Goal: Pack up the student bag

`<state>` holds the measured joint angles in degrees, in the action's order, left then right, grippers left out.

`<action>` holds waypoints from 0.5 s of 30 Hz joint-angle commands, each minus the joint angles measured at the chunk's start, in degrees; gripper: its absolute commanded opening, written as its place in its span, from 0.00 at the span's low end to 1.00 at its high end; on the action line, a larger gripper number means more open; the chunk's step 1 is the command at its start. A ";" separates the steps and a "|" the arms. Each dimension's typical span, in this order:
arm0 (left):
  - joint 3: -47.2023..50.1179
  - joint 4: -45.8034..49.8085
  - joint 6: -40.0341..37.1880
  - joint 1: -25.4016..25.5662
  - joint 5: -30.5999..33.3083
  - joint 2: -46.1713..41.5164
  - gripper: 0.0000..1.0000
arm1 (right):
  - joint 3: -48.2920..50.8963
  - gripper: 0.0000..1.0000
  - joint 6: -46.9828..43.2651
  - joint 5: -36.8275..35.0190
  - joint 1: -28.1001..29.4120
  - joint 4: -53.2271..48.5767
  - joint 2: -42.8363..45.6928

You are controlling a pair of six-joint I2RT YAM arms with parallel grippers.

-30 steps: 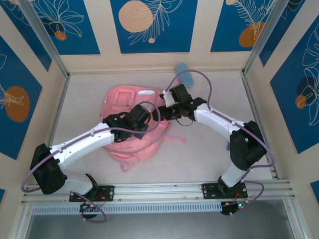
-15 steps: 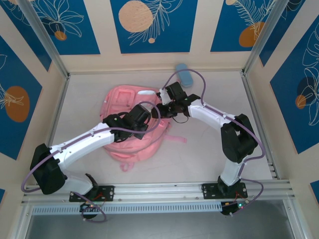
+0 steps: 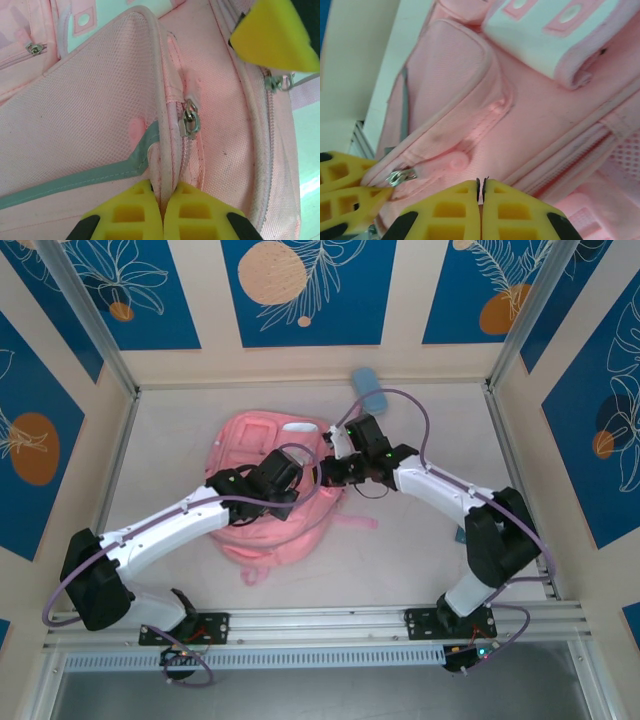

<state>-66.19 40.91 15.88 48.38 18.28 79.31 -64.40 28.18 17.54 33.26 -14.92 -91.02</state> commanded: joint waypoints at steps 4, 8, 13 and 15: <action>-3.24 -3.86 3.26 -1.27 0.23 1.80 0.00 | 7.08 0.00 5.32 8.29 1.95 6.75 5.22; -3.95 -3.43 3.21 -1.41 -0.75 1.74 0.00 | 7.64 0.00 4.87 5.84 1.51 6.67 5.81; -2.74 -2.50 -0.45 -2.01 -5.11 -1.07 0.32 | 7.28 0.00 5.34 2.36 -3.64 5.64 9.07; -1.87 -2.25 -2.94 -2.22 -7.58 -2.25 0.43 | 7.06 0.00 5.39 1.96 -6.18 4.83 10.08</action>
<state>-67.40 39.33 15.64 47.27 13.41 79.96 -57.30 32.62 19.77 30.46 -8.82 -84.75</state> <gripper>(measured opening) 0.420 0.073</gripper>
